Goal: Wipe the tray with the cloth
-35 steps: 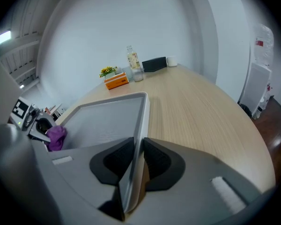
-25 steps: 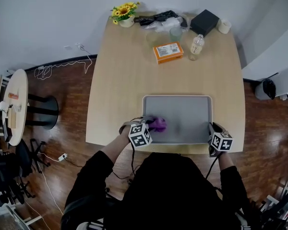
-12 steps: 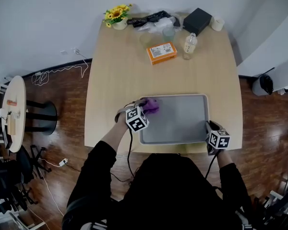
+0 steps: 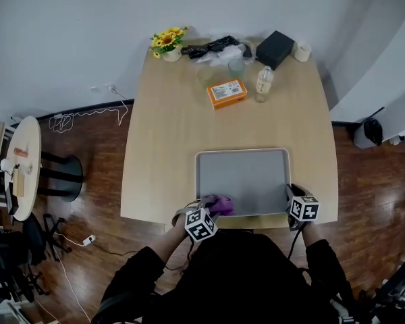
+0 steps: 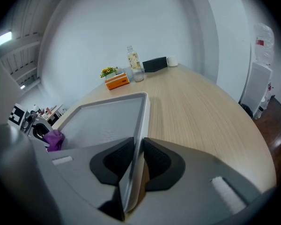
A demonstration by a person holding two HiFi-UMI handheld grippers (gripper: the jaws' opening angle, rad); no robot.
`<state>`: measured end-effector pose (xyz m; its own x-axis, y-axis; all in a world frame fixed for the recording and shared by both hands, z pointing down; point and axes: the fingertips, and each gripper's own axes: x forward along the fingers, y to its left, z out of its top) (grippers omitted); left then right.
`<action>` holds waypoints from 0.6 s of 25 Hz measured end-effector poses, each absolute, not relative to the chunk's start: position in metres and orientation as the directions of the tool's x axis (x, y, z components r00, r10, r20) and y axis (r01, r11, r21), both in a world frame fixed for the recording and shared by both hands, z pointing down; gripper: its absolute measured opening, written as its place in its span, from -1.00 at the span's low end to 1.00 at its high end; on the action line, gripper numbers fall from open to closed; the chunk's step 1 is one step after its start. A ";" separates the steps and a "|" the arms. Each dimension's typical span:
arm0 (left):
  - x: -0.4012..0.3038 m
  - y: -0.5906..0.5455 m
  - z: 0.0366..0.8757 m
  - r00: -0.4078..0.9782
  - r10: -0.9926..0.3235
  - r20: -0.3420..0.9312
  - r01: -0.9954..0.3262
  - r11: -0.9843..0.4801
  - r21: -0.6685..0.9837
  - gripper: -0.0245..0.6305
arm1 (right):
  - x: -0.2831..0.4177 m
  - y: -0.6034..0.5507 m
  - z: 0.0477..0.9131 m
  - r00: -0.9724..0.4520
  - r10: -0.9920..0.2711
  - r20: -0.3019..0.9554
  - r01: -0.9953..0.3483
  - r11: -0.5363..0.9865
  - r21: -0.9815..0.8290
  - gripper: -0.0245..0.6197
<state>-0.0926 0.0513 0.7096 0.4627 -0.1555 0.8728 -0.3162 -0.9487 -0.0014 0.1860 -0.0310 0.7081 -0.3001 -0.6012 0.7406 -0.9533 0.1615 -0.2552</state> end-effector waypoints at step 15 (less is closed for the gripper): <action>0.142 0.054 0.703 0.496 0.046 0.867 0.103 -0.995 -0.006 -0.65 | 0.182 -0.033 0.706 -0.335 -0.610 0.718 -0.941 0.188 -0.280 -0.70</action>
<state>0.1420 0.0540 0.7026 0.4963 0.0457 0.8669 0.1026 -0.9947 -0.0063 0.1822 -0.0331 0.7055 -0.3355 -0.6101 0.7178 -0.9414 0.1880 -0.2802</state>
